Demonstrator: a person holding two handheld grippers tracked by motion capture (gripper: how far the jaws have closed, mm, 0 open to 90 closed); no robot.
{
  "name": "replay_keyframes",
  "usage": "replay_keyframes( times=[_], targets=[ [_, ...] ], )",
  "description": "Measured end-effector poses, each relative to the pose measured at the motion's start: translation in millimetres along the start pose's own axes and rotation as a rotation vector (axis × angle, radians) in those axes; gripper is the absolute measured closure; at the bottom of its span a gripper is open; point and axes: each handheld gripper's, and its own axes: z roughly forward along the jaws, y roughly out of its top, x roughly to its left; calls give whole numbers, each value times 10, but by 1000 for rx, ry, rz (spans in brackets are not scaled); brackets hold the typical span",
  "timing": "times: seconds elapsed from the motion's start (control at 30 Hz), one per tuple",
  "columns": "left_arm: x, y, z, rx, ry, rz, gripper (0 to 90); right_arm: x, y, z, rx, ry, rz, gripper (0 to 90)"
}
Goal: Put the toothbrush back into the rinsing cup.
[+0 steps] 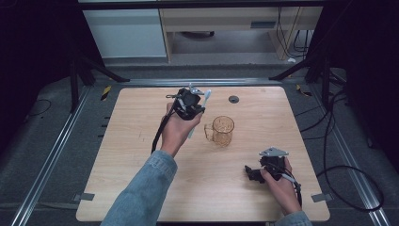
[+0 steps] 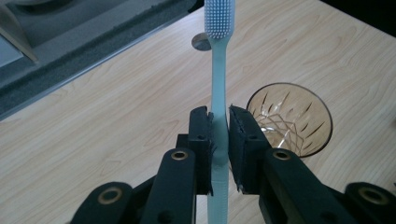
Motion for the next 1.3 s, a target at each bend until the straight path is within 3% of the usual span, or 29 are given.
replay_keyframes(
  times=[0.3, 0.37, 0.73, 0.93, 1.3],
  targets=[
    [-27, 25, 11, -69, 23, -8, 791, -1, 0, 1, -1, 0, -1, 4],
    [-43, 35, 19, -97, 25, -23, 791, -2, 0, 0, -1, 1, -2, 4],
    [-150, 94, 53, -240, 58, -13, 791, -3, -1, 2, -1, 0, -2, 4],
    [-173, 116, 60, -281, 64, -18, 791, -6, -1, 0, 1, -1, -7, 4],
    [-221, 145, 37, -418, 84, -15, 791, -3, -1, 0, 1, 2, -2, 4]
  ],
)
